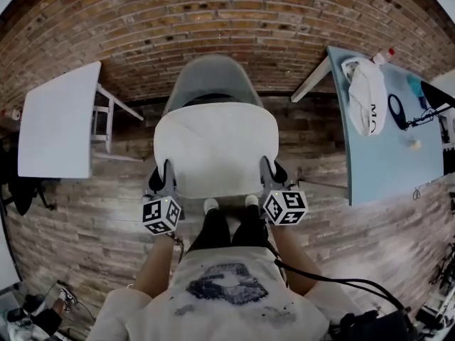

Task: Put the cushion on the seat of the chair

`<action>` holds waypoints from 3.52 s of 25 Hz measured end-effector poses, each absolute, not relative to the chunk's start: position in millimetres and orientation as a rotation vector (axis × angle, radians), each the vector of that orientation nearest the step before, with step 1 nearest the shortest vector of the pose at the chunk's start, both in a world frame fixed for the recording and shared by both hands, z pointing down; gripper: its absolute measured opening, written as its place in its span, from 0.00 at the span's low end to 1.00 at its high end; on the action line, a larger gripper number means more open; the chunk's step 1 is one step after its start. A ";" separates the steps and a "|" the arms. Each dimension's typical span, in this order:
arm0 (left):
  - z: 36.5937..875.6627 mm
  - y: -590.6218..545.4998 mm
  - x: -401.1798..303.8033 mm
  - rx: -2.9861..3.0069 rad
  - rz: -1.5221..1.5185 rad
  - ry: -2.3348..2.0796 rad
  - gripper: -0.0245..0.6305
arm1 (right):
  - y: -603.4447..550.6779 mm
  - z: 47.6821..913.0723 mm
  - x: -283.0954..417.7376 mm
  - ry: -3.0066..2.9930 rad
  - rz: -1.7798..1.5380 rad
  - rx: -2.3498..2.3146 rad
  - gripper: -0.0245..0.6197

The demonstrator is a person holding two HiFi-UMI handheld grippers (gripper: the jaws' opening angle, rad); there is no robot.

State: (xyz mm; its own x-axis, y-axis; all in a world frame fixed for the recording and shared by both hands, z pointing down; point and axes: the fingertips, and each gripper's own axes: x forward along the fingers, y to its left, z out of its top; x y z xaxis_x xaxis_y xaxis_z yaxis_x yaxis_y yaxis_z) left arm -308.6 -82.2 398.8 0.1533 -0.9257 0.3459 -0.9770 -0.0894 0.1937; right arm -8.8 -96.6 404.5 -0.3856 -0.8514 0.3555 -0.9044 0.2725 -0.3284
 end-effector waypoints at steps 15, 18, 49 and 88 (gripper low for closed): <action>520.1 -126.2 -333.4 2.034 0.281 -1.760 0.12 | -133.9 512.8 -34.0 -2.327 0.802 1.675 0.12; 553.3 -131.6 -332.9 2.025 0.306 -1.738 0.12 | -138.3 543.3 -34.2 -2.302 0.823 1.672 0.12; 793.5 -158.4 -332.5 1.948 0.436 -1.728 0.12 | -172.2 782.6 -32.5 -2.220 0.865 1.610 0.12; 896.1 -159.1 -349.0 1.809 0.597 -1.704 0.13 | -171.7 890.0 -1.4 -2.066 1.060 1.648 0.22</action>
State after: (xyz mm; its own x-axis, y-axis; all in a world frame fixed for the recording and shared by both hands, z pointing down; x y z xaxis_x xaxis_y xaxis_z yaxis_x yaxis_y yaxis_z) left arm -349.0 -159.1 896.1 0.0851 -0.7360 0.6717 -0.9942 -0.0186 0.1056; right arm -1.4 -171.7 890.0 -0.3011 -0.7139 0.6322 -0.9299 0.0730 -0.3605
